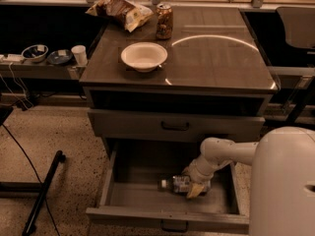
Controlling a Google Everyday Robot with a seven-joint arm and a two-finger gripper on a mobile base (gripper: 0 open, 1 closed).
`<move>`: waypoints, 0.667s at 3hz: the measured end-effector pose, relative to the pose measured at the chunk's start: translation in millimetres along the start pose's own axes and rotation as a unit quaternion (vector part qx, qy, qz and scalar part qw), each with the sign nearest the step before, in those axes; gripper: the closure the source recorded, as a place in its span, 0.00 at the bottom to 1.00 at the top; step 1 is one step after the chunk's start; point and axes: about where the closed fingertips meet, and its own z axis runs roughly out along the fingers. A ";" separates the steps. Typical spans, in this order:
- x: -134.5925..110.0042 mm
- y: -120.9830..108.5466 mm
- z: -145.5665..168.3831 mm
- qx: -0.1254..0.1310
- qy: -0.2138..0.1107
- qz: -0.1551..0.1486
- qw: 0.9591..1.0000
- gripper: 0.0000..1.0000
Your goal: Pick blue plastic bottle from middle drawer and place on counter
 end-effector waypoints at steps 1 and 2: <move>-0.3 11.6 -5.5 0.012 -0.017 0.003 1.000 0.66; -18.8 20.9 -47.7 0.046 -0.083 -0.002 0.995 0.89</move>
Offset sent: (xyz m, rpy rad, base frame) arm -0.0540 -0.0595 0.1303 0.4280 -0.1526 -0.1146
